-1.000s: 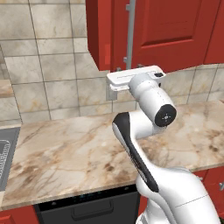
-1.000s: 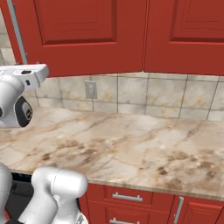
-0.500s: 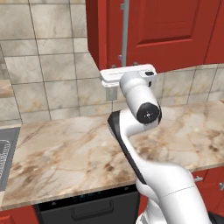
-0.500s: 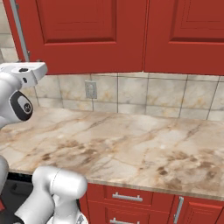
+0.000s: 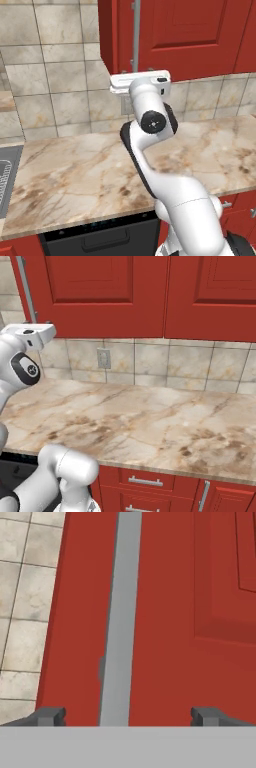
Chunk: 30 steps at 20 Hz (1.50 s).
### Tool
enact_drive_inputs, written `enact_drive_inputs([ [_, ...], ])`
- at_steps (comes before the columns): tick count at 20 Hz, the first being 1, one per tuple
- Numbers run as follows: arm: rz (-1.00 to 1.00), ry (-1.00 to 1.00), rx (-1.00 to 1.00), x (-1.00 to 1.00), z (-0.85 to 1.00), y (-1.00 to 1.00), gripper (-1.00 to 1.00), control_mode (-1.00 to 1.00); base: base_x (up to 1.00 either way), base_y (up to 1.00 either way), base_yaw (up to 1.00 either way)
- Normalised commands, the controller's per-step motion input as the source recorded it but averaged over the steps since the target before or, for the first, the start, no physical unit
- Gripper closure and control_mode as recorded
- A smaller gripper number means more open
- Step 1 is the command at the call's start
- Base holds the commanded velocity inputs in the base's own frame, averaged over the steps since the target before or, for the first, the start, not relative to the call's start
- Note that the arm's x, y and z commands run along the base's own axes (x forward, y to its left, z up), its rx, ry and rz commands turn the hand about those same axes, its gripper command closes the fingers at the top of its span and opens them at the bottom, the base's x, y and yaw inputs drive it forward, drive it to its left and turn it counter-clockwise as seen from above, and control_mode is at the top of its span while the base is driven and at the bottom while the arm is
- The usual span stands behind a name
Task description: Pick up the sponge and sponge from the sink, and place them back in the cabinet, and close the cabinet door.
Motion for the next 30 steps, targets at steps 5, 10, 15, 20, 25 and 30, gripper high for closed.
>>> enact_drive_inputs([
  [5,-0.06,0.00,0.00,0.31,0.00,0.02,-1.00,-1.00,0.00,0.00,0.00],
  [10,-0.05,0.00,0.00,0.28,0.00,0.00,-1.00,-1.00,0.00,0.00,0.00],
  [15,-0.04,0.00,0.00,0.27,0.00,0.00,-1.00,-1.00,0.00,0.00,0.00],
  [20,-0.03,0.00,0.00,0.27,0.00,0.00,-1.00,-1.00,0.00,0.00,0.00],
  [25,-0.04,0.00,0.00,0.30,0.00,0.00,-1.00,-1.00,0.00,0.00,0.00],
  [30,-0.04,0.00,0.00,0.30,0.00,0.00,-1.00,-1.00,0.00,0.00,0.00],
])
